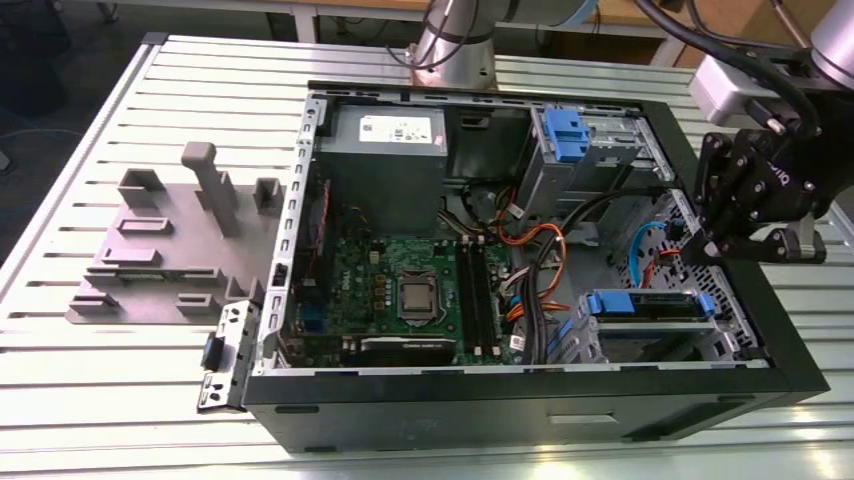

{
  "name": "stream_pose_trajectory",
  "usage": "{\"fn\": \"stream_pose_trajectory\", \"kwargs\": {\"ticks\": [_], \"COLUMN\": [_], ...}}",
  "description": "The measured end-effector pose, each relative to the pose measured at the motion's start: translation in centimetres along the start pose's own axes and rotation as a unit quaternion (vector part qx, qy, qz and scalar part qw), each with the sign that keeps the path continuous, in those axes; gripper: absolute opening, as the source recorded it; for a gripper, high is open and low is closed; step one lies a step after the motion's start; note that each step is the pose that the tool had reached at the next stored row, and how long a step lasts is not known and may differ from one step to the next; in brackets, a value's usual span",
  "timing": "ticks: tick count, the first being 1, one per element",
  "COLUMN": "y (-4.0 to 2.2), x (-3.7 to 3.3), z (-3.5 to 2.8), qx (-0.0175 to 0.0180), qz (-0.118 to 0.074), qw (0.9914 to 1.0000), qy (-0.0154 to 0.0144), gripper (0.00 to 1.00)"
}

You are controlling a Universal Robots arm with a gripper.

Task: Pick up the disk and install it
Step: 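Insert the first disk wire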

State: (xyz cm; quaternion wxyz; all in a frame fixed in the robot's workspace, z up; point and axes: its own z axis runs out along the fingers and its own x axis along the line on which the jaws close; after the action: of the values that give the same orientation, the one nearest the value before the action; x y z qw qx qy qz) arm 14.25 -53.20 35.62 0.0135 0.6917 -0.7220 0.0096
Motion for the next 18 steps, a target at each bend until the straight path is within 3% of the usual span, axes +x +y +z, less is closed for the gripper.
{"fn": "stream_pose_trajectory", "kwargs": {"ticks": [9, 12, 15, 18], "y": [-0.32, -0.42, -0.48, -0.59], "x": [-0.3, -0.31, -0.36, -0.41], "z": [0.01, 0.01, 0.01, 0.0], "qx": [0.0001, -0.0001, -0.0002, -0.001], "qz": [-0.009, -0.009, -0.009, -0.009], "qw": [0.99996, 0.99996, 0.99995, 0.99993], "qy": [0.0006, 0.002, 0.0044, 0.007], "gripper": [0.11, 0.11, 0.24, 0.24]}}
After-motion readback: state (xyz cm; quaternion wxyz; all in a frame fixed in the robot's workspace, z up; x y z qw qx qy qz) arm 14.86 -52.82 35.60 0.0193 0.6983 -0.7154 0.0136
